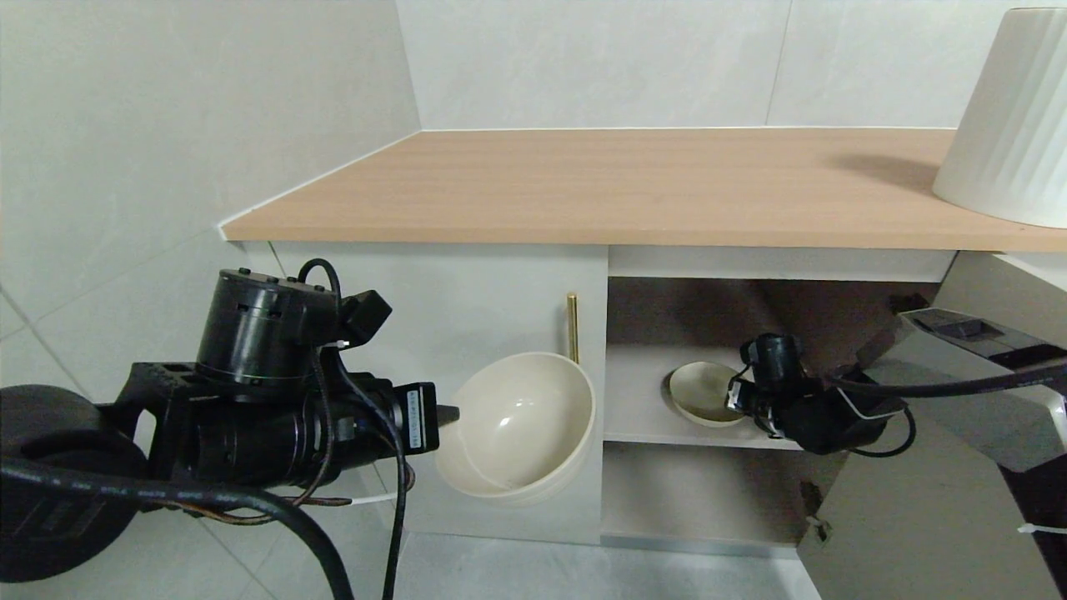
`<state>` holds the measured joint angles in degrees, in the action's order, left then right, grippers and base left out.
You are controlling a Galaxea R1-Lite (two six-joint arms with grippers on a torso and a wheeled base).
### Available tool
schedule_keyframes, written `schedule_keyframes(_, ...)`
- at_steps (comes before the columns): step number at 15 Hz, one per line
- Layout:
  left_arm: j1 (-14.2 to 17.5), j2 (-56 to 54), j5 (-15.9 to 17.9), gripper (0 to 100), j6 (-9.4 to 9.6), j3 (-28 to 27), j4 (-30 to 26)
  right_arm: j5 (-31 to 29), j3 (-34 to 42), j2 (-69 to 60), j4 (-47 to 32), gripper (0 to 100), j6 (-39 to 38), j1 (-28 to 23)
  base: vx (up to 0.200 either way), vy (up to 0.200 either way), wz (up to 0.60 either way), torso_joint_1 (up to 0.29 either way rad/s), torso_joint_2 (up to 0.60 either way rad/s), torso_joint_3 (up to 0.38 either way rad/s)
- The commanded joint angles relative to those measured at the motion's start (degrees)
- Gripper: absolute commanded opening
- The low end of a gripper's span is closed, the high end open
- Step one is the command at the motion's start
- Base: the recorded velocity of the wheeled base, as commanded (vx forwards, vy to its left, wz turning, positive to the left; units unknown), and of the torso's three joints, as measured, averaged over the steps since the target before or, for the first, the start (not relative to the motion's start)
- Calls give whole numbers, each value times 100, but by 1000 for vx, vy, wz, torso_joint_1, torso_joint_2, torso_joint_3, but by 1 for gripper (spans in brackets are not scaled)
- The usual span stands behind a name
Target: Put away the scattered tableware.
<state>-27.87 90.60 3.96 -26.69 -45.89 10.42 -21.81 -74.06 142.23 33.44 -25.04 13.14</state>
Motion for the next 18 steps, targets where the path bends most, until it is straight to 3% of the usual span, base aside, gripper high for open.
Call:
schedule_keyframes(1,1,10,-1,0,-3,1,4,1,-47,7,-4,0,-1,4,0,0,0,0,0,0)
schedule_keyframes(2,1,10,-1,0,-3,1,4,1,-56,16,5,0,-1,-5,0,0,0,0,0,0)
schedule_keyframes(3,1,1,-1,0,-3,1,4,1,-56,16,5,100,-1,-5,0,0,0,0,0,0)
schedule_keyframes(11,1,10,-1,0,-3,1,12,1,-30,-37,5,100,-98,-5,0,0,0,0,0,0)
schedule_keyframes(15,-272,274,-89,0,-3,1,-23,177,700,-942,-30,100,-89,215,0,0,0,0,0,0)
schedule_keyframes(17,-483,661,-414,0,67,1,-32,924,1429,-2094,-426,100,-62,681,0,0,0,0,0,0)
schedule_keyframes(18,-553,792,-581,0,190,1,-23,1197,1605,-2516,-769,100,-54,848,0,0,0,0,0,0)
